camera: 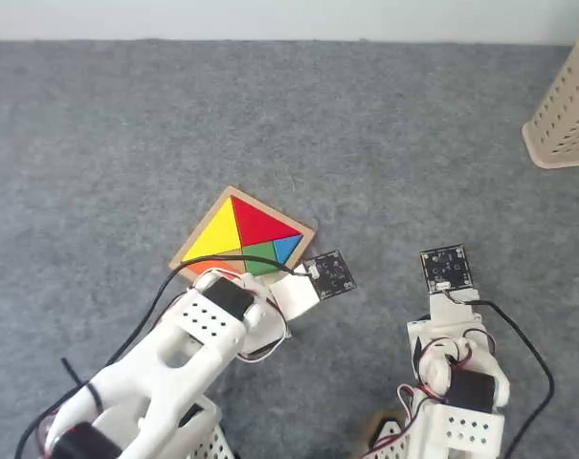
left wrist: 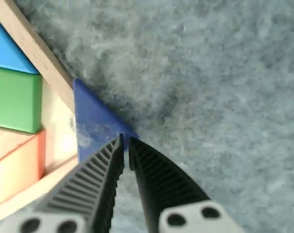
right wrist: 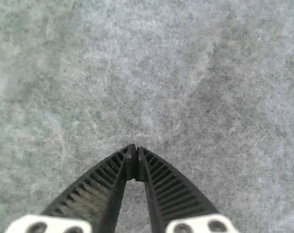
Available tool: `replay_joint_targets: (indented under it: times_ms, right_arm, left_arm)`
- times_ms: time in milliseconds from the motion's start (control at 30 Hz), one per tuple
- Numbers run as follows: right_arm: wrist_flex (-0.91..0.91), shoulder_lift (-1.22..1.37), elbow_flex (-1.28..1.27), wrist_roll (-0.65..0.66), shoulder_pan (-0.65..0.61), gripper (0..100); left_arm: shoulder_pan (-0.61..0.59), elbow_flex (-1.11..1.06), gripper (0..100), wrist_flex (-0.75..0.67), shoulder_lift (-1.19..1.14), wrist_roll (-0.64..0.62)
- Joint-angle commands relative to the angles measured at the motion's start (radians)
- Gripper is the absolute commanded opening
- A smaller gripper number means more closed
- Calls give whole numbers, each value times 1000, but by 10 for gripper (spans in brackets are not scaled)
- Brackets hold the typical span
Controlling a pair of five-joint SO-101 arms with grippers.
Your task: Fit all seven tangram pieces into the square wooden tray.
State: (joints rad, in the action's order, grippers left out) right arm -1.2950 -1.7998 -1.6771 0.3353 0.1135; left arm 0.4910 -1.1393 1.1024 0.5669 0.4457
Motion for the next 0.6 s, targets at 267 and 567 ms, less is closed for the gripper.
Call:
replay_joint_targets:
  times_ms: [267, 567]
  right_arm:
    - [13, -15, -6, 11, 12, 6]
    - [13, -15, -6, 11, 12, 6]
  left_arm:
    - [-152, -10, 15, -117, 17, 77]
    - [-149, -36, 15, -164, 17, 75]
